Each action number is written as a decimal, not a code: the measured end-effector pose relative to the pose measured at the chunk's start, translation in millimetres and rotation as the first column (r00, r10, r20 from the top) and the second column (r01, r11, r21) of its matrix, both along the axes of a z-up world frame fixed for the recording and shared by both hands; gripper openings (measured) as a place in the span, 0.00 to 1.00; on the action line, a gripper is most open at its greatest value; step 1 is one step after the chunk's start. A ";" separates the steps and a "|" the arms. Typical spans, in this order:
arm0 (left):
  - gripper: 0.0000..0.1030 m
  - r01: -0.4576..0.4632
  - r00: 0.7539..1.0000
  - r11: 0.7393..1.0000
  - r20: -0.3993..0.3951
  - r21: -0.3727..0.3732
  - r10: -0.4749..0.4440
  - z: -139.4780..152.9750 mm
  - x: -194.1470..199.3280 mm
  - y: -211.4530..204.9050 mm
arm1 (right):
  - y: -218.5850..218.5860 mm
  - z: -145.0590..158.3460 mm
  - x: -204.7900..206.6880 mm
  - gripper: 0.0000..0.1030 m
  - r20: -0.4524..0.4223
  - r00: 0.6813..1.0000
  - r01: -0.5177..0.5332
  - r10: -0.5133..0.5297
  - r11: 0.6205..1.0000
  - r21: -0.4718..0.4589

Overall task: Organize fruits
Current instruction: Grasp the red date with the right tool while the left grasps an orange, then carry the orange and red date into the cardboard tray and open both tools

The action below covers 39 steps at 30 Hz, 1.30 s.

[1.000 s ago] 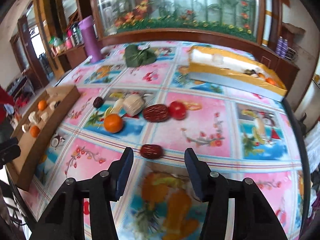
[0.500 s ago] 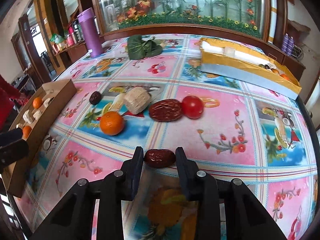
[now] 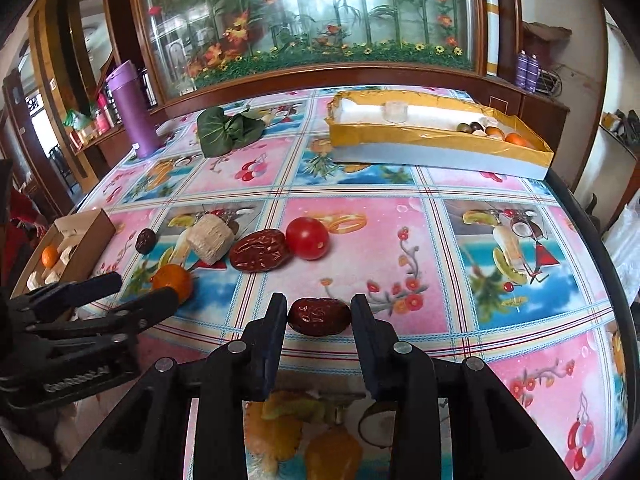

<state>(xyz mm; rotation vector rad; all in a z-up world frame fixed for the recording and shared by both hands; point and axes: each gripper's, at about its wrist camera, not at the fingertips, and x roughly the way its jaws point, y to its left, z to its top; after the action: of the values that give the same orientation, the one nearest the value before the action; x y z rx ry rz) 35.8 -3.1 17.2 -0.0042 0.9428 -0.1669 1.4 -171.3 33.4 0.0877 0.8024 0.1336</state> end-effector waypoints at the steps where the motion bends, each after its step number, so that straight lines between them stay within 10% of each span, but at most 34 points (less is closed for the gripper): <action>1: 0.54 0.008 1.000 1.000 -0.014 -0.006 -0.009 -3.7 2.7 -1.7 | -1.4 -0.3 0.6 0.34 -0.003 1.000 0.005 -0.005 1.000 0.006; 5: 0.30 0.034 0.999 0.998 -0.002 -0.043 -0.034 -4.7 2.5 -3.5 | -1.9 -1.4 1.4 0.34 -0.008 1.000 0.007 -0.006 1.000 0.013; 20: 0.30 0.010 0.995 0.988 0.104 -0.156 0.006 48.0 -63.0 45.0 | 3.0 -2.2 1.1 0.34 0.015 1.000 0.022 -0.021 0.999 -0.044; 33: 0.30 -0.303 0.937 0.947 0.146 -0.106 0.316 58.6 -139.8 213.6 | 8.8 -0.5 -3.4 0.34 -0.013 1.000 0.013 -0.013 0.999 -0.036; 39: 0.30 -0.393 0.909 0.917 0.118 -0.067 0.399 41.7 -150.7 256.3 | 72.8 38.5 -33.3 0.35 0.026 0.985 -0.168 0.168 0.985 0.022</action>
<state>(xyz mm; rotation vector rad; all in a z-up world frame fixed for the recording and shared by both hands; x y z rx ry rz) -114.9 253.2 58.9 -0.2215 0.7905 0.1891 -31.9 -98.5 72.0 0.0408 0.7833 0.3035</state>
